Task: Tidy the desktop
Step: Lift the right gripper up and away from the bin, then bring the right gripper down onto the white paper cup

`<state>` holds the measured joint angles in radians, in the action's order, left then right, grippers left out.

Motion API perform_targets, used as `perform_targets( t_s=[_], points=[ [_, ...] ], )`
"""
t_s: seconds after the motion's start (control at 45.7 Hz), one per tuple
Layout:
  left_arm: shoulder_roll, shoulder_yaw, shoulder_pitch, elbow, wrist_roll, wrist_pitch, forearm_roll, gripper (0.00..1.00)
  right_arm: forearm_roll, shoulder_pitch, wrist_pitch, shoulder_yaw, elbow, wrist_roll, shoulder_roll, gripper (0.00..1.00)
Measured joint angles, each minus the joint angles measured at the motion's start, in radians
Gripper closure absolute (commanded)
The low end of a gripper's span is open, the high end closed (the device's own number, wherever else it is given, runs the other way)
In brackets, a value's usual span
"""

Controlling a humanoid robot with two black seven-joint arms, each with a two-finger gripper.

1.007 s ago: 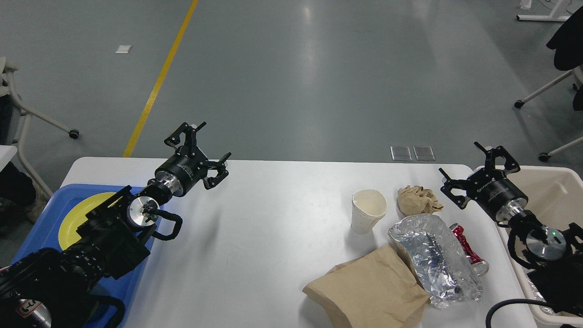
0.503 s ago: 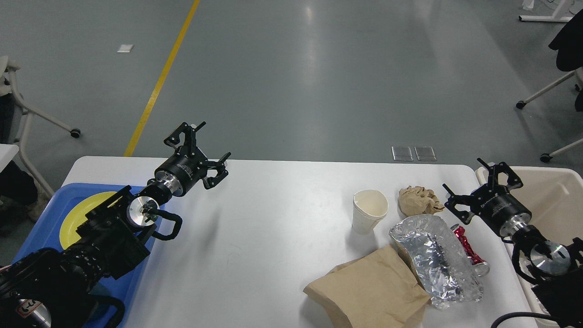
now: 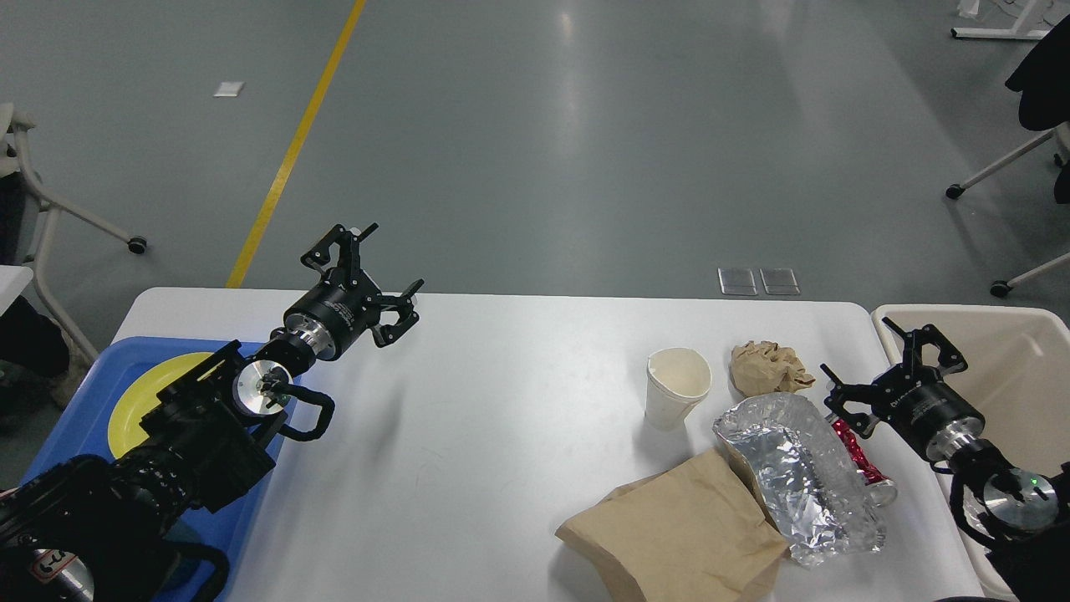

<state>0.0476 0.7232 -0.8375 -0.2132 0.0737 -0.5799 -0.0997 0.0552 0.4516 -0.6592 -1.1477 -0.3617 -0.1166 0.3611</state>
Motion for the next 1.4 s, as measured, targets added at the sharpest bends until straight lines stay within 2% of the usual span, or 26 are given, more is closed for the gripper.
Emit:
perform_targets(
  t_s=[0.438, 0.591, 0.7, 0.985, 1.182, 1.401],
  points=[
    [0.000, 0.000, 0.000, 0.000, 0.000, 0.000, 0.000, 0.03, 0.000, 0.123, 0.004, -0.003, -0.006, 0.000, -0.011, 0.00],
    [0.000, 0.000, 0.000, 0.000, 0.000, 0.000, 0.000, 0.03, 0.000, 0.177, 0.016, 0.008, 0.014, 0.003, 0.014, 0.00],
    [0.000, 0.000, 0.000, 0.000, 0.000, 0.000, 0.000, 0.03, -0.007, 0.253, 0.026, 0.083, 0.072, 0.003, 0.066, 0.00],
    [0.000, 0.000, 0.000, 0.000, 0.000, 0.000, 0.000, 0.03, -0.012, 0.465, 0.027, 0.533, 0.113, 0.003, 0.315, 0.00],
    [0.000, 0.000, 0.000, 0.000, 0.000, 0.000, 0.000, 0.03, -0.013, 0.615, 0.027, 0.838, 0.112, 0.002, 0.369, 0.00],
    [0.000, 0.000, 0.000, 0.000, 0.000, 0.000, 0.000, 0.03, -0.008, 0.870, 0.027, 1.348, 0.101, 0.003, 0.379, 0.00]
  ],
)
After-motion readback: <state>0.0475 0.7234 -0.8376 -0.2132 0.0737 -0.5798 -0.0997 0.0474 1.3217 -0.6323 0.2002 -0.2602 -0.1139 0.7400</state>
